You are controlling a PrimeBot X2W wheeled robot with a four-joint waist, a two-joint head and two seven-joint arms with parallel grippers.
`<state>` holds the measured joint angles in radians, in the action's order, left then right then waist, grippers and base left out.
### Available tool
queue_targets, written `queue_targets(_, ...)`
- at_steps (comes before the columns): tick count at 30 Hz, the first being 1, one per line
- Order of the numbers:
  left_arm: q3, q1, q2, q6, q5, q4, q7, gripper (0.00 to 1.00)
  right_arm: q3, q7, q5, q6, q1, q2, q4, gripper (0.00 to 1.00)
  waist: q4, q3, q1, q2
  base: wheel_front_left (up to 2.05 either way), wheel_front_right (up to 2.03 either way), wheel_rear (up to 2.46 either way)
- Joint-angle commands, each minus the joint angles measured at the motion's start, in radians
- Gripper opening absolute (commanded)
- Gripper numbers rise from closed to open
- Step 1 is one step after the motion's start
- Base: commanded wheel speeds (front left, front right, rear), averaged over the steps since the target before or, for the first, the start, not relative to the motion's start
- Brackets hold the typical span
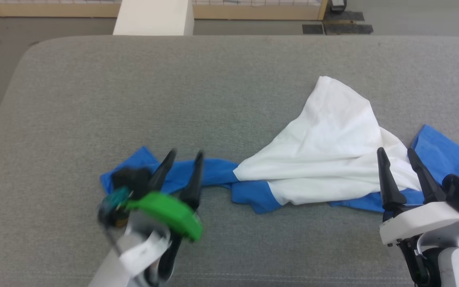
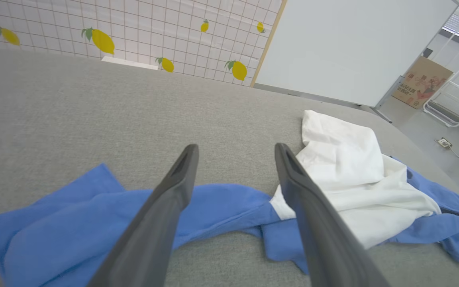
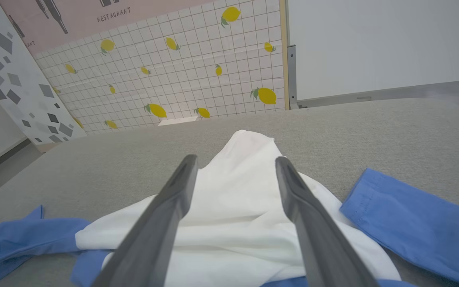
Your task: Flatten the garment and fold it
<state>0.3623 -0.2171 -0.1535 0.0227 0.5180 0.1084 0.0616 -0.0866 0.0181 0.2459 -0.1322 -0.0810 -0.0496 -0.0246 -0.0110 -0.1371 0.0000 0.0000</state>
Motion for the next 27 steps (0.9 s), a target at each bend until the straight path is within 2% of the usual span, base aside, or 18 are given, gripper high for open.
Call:
queue_targets(1,0.015,-0.065,0.01,-0.013,-0.018,0.017,-0.009,1.0,-0.001,0.006,0.002,0.002,-0.005,-0.001,0.009,1.0,-0.021,-0.025,0.0,0.0,0.0,0.0,0.0)
queue_targets(6,0.077,-0.265,0.055,-0.056,-0.038,0.148,-0.055,1.0,0.003,0.016,0.014,0.002,-0.025,-0.001,0.019,1.0,-0.074,-0.086,0.0,0.0,0.0,0.0,0.0)
queue_targets(12,0.135,-0.48,0.089,-0.086,-0.034,0.325,-0.116,1.0,0.02,0.047,0.044,0.002,-0.056,-0.001,0.001,1.0,-0.155,-0.166,0.0,0.0,0.0,0.0,0.0)
queue_targets(20,0.196,-0.68,0.101,-0.088,0.003,0.53,-0.258,1.0,0.049,0.106,0.086,0.002,-0.097,-0.001,-0.057,1.0,-0.249,-0.253,0.0,0.0,0.0,0.0,0.0)
queue_targets(27,0.256,-0.761,0.103,-0.069,0.019,0.664,-0.411,1.0,0.075,0.153,0.116,0.002,-0.128,-0.001,-0.108,1.0,-0.291,-0.298,0.0,0.0,0.0,0.0,0.0)
